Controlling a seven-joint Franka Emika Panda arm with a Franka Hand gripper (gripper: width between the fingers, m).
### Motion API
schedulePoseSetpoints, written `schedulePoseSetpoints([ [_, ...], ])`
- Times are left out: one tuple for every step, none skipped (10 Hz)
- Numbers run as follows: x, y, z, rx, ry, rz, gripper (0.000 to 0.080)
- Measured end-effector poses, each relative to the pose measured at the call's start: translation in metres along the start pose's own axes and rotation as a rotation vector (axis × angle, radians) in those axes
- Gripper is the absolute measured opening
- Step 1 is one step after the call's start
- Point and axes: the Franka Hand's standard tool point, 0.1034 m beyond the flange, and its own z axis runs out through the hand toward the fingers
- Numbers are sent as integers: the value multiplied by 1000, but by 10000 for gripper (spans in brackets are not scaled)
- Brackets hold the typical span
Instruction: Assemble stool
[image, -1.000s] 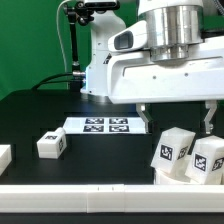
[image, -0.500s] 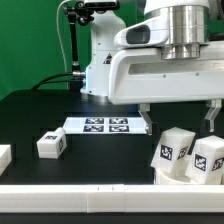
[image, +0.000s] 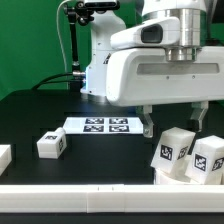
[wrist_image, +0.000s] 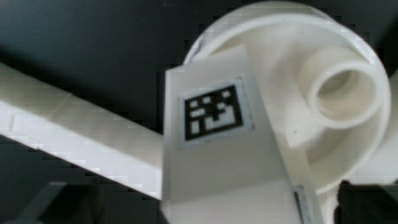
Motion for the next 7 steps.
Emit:
schedulePoseSetpoints([
  [-3,0,2,-7,1,-15,649],
  [-5,0,3,-12,4,-9,649],
  [-6,0,5,-11,1,-1,524],
  [-7,-1,6,-11,-2,4,524],
  [-7,0,7,-12,-2,6,383],
  [-6,0,6,-12,0,7,346],
  [-6,0,6,-13,0,8,346],
])
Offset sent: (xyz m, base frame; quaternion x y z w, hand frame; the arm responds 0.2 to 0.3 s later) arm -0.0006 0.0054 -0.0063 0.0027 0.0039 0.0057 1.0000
